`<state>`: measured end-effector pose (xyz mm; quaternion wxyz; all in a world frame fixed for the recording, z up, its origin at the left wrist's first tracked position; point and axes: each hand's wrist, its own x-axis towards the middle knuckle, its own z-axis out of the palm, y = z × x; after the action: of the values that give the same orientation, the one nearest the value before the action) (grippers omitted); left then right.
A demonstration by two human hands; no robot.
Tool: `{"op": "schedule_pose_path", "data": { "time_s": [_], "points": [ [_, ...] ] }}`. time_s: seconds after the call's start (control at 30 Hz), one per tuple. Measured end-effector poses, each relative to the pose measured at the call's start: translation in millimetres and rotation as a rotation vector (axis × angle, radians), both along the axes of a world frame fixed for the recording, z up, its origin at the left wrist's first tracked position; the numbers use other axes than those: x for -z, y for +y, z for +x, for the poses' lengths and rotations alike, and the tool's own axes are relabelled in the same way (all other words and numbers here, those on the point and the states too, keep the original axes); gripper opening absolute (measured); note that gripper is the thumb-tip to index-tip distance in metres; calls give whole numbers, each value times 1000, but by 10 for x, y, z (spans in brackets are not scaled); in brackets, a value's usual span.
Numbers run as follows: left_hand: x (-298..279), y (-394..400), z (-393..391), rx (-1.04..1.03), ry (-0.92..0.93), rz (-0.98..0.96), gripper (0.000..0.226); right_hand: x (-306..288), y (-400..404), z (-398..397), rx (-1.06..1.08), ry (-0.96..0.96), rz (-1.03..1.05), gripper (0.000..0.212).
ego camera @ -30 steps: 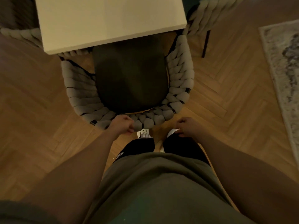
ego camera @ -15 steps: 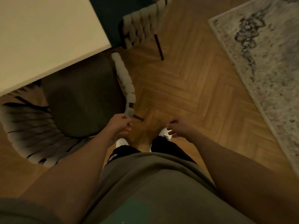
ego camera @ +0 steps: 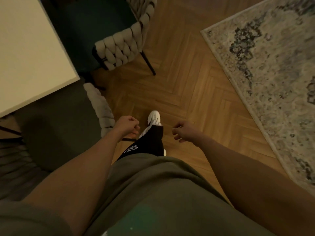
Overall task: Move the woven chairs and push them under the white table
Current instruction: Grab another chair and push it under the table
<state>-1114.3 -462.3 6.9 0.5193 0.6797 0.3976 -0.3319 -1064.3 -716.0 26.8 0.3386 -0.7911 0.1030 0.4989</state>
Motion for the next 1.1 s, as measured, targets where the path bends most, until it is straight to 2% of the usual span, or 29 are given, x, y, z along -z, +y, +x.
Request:
{"op": "schedule_pose_path", "data": {
  "time_s": [0.3,0.5,0.7,0.83,1.1],
  "points": [
    [52,195,1364,-81,60,36,10,-68,161,1618,-122,-3,-67,22],
    [-74,208,2326,-24,47,25,11,-188,294,2658,-110,-30,-69,24],
    [-172,162,3144,-35,8,43,10,-155,370,3566,-149,-48,-54,14],
    [-171,96,3637,-128,9,83,10,-93,395,4292,-269,-63,-27,10],
    [-146,-137,4533,-381,77,126,9,-137,462,5840,-522,-14,-15,18]
  ]
}}
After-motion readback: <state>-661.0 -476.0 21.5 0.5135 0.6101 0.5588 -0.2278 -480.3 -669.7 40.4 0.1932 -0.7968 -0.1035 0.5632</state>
